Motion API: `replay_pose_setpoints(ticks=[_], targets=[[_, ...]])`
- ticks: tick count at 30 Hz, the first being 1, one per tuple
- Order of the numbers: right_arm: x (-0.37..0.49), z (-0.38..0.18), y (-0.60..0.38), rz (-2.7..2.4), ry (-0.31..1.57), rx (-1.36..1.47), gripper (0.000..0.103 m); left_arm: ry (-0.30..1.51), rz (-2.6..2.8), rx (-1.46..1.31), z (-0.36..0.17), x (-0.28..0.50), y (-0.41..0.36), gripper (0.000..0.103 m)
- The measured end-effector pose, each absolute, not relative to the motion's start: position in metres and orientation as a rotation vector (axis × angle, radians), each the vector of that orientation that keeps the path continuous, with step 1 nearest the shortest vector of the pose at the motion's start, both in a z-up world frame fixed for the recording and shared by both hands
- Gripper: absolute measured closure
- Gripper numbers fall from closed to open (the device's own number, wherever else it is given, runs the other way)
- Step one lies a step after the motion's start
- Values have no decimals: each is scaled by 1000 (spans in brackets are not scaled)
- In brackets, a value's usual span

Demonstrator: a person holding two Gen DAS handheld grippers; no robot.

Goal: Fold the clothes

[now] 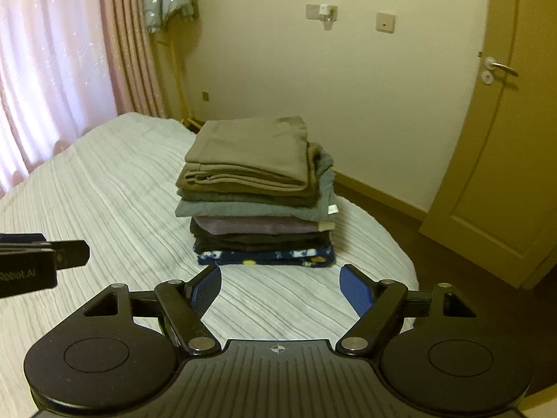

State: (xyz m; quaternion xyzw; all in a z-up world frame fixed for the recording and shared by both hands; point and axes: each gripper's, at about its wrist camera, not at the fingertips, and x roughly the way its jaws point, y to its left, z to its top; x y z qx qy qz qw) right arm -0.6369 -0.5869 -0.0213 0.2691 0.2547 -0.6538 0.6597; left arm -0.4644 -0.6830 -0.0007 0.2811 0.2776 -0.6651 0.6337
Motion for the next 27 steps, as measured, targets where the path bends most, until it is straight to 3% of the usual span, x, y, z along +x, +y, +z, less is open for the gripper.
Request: replay_pose_setpoints(ticks=[13,27], targets=[[-635,-15,-532,-1534,540,698,25,607,-1580,669,-12,-468,-632,47],[-635,-13,-529,-1581,562,707,25,607,-1582,669,-19,-471,-639,44]])
